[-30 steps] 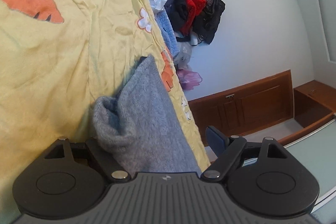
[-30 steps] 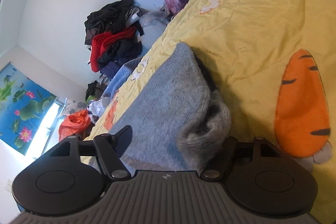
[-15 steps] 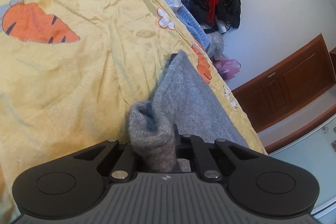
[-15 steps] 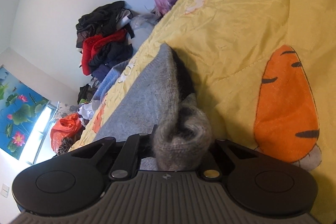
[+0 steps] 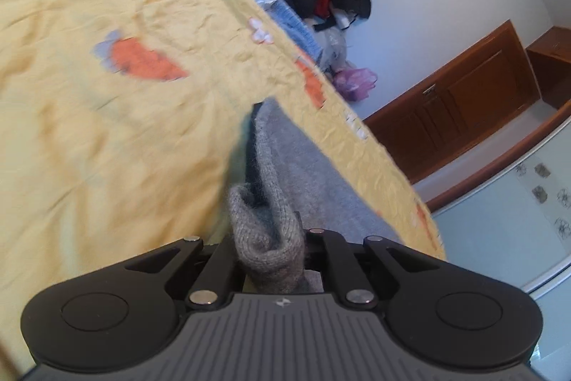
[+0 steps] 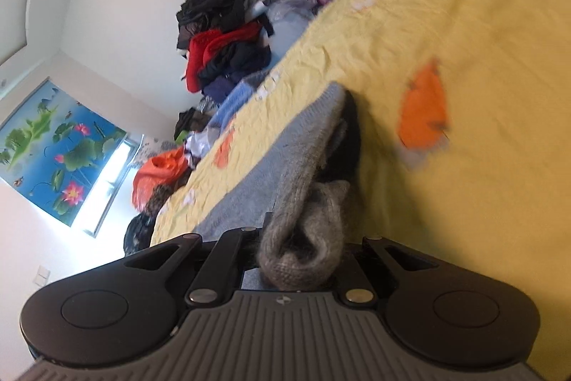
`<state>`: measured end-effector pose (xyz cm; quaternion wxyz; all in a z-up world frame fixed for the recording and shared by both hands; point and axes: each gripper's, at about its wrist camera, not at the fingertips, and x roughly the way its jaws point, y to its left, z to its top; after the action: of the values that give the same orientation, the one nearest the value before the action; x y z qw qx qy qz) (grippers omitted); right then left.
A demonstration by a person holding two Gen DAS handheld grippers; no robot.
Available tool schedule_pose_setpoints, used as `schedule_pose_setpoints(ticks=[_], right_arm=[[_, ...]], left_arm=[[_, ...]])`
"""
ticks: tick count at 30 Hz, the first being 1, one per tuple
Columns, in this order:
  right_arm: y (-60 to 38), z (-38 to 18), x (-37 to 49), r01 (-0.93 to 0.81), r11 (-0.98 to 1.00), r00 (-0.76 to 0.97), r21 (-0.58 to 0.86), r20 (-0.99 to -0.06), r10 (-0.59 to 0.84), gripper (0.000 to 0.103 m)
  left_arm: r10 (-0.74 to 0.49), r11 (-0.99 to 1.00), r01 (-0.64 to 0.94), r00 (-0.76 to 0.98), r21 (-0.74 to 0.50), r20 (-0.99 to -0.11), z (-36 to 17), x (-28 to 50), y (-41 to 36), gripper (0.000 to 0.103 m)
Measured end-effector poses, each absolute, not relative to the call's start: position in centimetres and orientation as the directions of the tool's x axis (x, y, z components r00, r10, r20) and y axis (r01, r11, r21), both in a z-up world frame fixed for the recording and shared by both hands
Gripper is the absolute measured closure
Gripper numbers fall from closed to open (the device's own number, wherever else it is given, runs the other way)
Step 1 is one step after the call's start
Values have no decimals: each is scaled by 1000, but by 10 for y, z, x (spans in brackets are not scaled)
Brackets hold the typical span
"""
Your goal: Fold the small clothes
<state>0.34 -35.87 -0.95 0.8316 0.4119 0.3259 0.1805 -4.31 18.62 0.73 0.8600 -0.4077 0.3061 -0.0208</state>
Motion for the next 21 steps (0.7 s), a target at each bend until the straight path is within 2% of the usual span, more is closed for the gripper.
schedule_pose_setpoints(ticks=[5,11,12,13,14,15,16,17,18,21], right_arm=[[-375,-31,-58,49,562,679,826,-440,588,90],[-373,-43,-77,93,555,640,827,-476,603,89],[-377,-41,-75,111,562,643,820,-491,588,84],[-383,-36,-75,125,567,650,814,-499,574,75],[-391,-28,-75,128,584,666,802,-505,548,69],[-401,-18,-78,118,618,702,777,-505,501,56],[-409,-5,-82,101,664,748,741,-496,440,48],[-413,7,-84,80,709,789,701,-479,385,48],[-415,18,-80,57,749,814,660,-465,348,48],[-389,49,-59,-57,844,842,533,-429,328,46]], left_arm=[[-292,639,-303,755,-707,-588,-14,-95,203,98],[-314,742,-229,711,-629,-629,-6,-91,197,96],[-308,774,-212,696,-596,-648,0,-90,196,91],[-280,811,-198,694,-550,-663,9,-93,196,78],[-214,851,-199,714,-486,-667,20,-98,196,71],[-130,884,-208,751,-419,-648,31,-105,197,53],[-46,908,-221,791,-355,-610,43,-112,197,33],[26,925,-230,833,-303,-553,56,-117,194,27],[62,938,-221,866,-268,-495,65,-120,189,25],[37,974,-123,917,-191,-398,81,-98,153,25]])
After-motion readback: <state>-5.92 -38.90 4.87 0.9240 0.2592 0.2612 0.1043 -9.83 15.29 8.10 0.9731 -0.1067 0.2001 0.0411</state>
